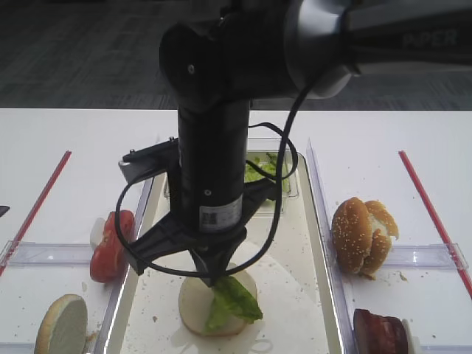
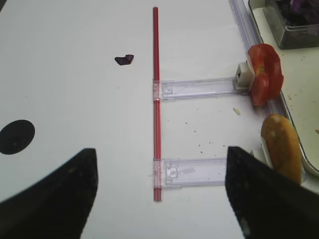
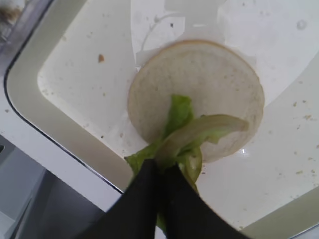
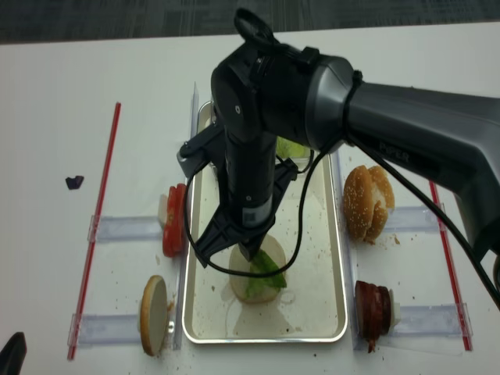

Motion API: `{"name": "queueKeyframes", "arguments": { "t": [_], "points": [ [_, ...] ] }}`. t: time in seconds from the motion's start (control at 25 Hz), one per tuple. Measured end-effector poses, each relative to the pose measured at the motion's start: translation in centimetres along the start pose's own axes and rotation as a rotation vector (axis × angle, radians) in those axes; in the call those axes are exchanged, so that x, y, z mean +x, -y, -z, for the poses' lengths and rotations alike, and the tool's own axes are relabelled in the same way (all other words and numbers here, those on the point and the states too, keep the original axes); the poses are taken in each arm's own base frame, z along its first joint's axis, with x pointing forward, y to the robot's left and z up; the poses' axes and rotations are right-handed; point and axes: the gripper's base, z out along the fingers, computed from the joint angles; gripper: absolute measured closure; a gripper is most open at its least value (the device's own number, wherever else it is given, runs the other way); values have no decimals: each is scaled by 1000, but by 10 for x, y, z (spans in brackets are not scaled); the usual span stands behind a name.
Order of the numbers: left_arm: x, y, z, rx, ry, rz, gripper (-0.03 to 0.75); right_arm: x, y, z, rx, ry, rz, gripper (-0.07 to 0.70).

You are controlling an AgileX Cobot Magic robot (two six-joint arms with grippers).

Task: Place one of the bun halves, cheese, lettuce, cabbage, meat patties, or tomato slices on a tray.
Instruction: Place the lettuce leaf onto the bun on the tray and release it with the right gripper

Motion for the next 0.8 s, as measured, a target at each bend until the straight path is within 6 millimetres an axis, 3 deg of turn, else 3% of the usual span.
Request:
{"name": "queueKeyframes", "arguments": {
  "t": [0.8],
  "points": [
    [0, 0, 0, 0, 0, 0, 224, 4, 2, -7, 3, -25, 27, 573]
  ]
}}
